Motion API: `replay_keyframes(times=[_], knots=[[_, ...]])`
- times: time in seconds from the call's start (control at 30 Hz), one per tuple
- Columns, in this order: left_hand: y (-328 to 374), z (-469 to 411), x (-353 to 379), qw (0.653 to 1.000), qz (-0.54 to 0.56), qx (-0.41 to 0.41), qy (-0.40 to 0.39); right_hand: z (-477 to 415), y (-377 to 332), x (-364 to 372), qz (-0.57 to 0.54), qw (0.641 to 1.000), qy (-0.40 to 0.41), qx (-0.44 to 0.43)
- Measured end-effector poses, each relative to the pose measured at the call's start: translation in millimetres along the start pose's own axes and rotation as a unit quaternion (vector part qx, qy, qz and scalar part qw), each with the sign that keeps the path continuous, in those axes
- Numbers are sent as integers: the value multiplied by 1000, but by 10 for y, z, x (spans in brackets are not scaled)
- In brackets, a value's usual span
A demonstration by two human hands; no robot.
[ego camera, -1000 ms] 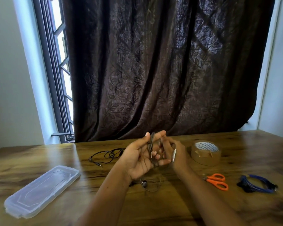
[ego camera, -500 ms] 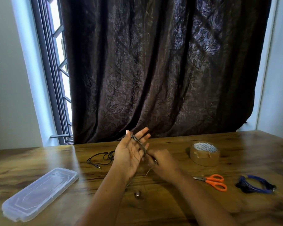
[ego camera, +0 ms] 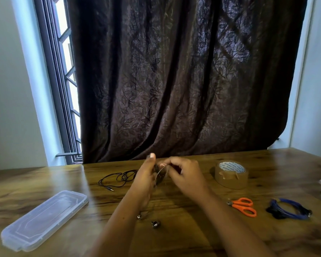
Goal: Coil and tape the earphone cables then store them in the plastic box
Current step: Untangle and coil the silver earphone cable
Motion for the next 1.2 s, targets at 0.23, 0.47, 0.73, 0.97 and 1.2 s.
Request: replay_keyframes(times=[0.23,0.47,0.73,0.97,1.2], knots=[[-17,101,168,987,-116,-77,-78,-18,153,-84,-161,979,64,107],[-68,200,240,973,-41,-186,-129,-14,210,-72,-236,950,89,182],[-108,203,212,964,-52,-214,-152,14,311,-111,-235,929,91,273],[-114,161,207,961,-85,-190,-179,6,285,-64,-413,848,39,329],[-59,189,173,956,-79,-214,-185,6,223,-23,-416,849,12,326]])
Point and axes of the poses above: each hand's wrist, its own z-axis away from the middle knuckle, its own x-axis out of the palm, y = z × x, the point moved 4 cm from there along -z, towards the middle knuckle, and after that the axes turned 15 degrees about z, right-handed, at the moved point
